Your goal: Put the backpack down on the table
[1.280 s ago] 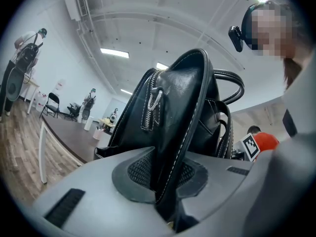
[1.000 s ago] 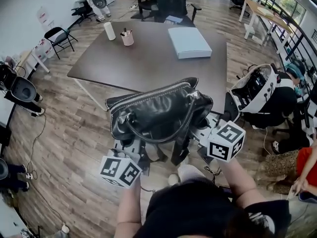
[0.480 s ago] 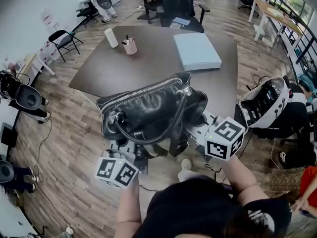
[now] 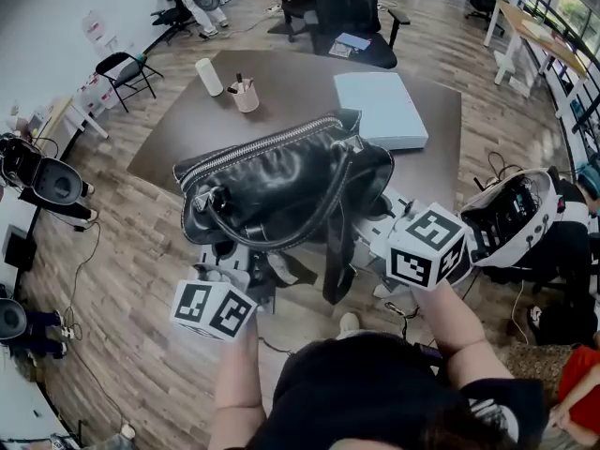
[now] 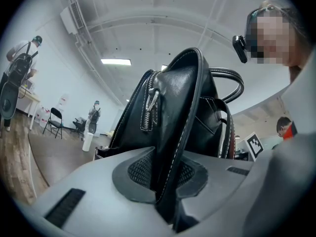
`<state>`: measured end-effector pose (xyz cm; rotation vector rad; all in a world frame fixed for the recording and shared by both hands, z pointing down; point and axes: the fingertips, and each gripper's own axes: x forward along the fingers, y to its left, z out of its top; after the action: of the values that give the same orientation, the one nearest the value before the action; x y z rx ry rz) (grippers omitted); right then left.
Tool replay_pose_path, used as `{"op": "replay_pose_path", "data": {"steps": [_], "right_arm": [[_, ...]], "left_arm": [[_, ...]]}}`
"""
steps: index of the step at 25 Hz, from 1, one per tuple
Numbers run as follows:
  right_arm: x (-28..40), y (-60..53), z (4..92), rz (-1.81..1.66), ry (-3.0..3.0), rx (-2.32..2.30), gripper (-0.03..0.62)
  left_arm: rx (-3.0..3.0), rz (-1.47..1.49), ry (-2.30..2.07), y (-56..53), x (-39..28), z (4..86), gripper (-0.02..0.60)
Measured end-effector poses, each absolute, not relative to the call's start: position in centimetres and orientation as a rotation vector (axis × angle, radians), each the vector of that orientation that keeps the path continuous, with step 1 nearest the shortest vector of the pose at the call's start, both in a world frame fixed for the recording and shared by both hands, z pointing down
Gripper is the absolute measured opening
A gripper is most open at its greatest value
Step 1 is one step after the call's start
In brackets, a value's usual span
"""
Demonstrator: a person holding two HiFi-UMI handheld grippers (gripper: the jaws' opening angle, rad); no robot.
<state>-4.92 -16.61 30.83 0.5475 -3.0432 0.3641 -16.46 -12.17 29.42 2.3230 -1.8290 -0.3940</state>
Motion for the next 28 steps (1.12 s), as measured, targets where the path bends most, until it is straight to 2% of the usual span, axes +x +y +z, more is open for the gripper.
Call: {"op": "replay_pose_path", "data": {"steps": [10,28], "right_arm": [[-5.5,-23.8,30.8,0.368,-3.026,0.558,0.064],[-11.9,-39.0,33.9,0.483,-2.923,0.658,0.064]], "left_arm": [[2.298,-0.41,-1.848,-18.8,-16.9,29.7,0.054],[2.24,-0.361,-1.73,-34.7,-23.7,33.0,0.054]]}}
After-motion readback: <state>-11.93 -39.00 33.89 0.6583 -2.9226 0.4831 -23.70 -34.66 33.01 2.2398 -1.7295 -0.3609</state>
